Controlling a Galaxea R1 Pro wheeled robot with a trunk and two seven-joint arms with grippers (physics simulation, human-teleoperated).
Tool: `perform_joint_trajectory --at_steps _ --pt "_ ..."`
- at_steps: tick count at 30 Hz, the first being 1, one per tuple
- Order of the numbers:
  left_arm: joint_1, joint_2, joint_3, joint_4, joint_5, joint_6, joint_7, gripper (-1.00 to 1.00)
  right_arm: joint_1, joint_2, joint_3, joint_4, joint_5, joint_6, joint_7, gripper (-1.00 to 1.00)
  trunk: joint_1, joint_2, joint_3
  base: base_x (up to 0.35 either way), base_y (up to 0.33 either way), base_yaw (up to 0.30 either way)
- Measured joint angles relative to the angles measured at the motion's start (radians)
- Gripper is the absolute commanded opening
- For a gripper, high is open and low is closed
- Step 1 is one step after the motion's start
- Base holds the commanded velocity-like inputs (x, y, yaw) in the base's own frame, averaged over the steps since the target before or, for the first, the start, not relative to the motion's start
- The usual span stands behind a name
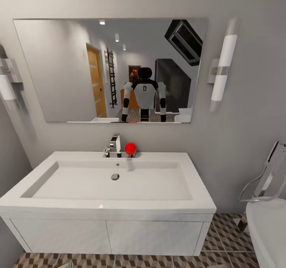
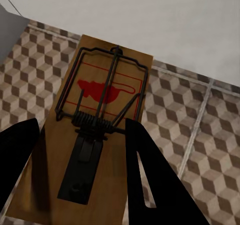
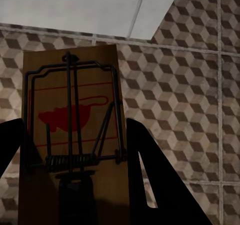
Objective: Take the four mousetraps from the cabinet in the bathroom and place them on the bathroom floor. Make sure all four end up on the same floor surface, and ensure that at least two of them are either under or directly next to the same bathroom sink.
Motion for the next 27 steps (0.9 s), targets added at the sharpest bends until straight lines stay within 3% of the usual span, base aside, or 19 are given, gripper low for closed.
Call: perform_joint_trajectory --at_steps 27 --pt "0.0 -0.001 0.002 0.0 0.003 -0.003 0.007 -1.0 0.0 0.0 0.0 0.0 0.004 0.0 0.0 -1.0 0.104 -0.189 -0.085 0.0 0.0 0.0"
